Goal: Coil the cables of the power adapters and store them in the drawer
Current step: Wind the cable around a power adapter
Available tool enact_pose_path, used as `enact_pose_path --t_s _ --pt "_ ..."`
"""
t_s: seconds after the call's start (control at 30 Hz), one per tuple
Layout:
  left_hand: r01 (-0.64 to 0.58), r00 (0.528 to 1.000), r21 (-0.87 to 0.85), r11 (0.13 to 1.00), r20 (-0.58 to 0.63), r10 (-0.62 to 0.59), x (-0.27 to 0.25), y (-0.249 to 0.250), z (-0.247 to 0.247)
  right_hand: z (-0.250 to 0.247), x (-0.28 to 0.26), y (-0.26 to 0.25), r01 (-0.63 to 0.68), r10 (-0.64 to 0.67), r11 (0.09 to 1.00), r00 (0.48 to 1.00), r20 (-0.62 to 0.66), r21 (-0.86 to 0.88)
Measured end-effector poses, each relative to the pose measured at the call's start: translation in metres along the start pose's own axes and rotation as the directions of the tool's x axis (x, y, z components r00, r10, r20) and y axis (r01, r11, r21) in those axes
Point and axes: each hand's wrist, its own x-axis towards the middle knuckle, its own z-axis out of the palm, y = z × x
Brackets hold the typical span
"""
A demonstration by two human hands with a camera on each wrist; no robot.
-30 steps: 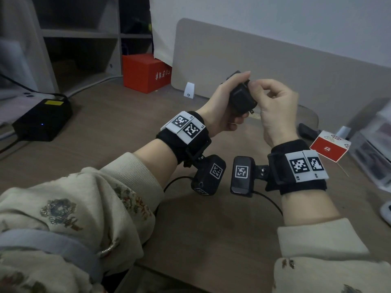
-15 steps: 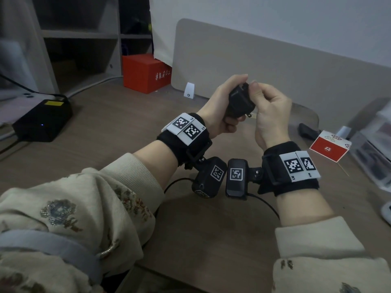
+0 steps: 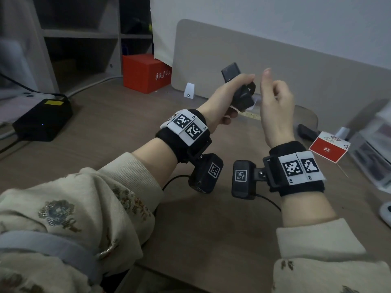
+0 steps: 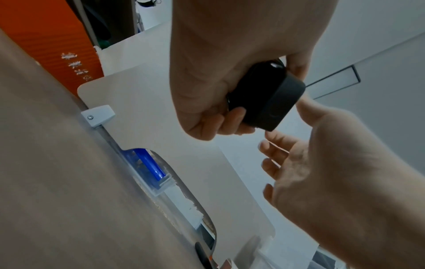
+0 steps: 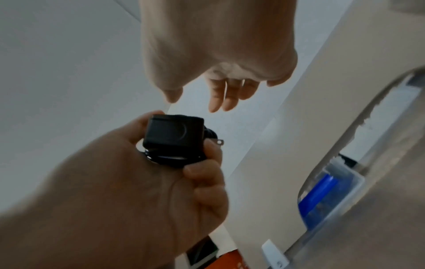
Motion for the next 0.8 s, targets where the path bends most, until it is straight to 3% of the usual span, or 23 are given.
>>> enact_pose_path --t_s 0.07,0.13,0.37,0.6,0.8 --pt "-0.003 1.0 0.05 0.999 0.022 0.002 -0.002 0.001 0.0 -0.005 -0.001 0.0 0.079 -0.068 0.973 0.996 0.057 -0.218" --pt "-0.004 0.998 0.079 0.997 0.062 0.0 -0.005 0.003 0.001 -0.007 -0.002 0.002 0.137 -0.11 0.95 0.988 0.111 -0.28" --pt "-0.015 1.0 0.13 0.991 0.012 0.014 -0.008 0.006 0.004 -0.011 -0.004 -0.003 0.21 -0.169 0.926 0.974 0.153 -0.313" --pt "-0.019 0.999 0.062 0.998 -0.026 0.021 -0.011 0.006 0.007 -0.008 -0.007 -0.005 0.16 -0.127 0.977 0.969 0.212 -0.144" --pt "-0.032 0.999 0.052 0.998 -0.03 0.033 -0.013 0.008 0.009 -0.008 -0.01 -0.009 0.121 -0.085 0.977 0.975 0.203 -0.173"
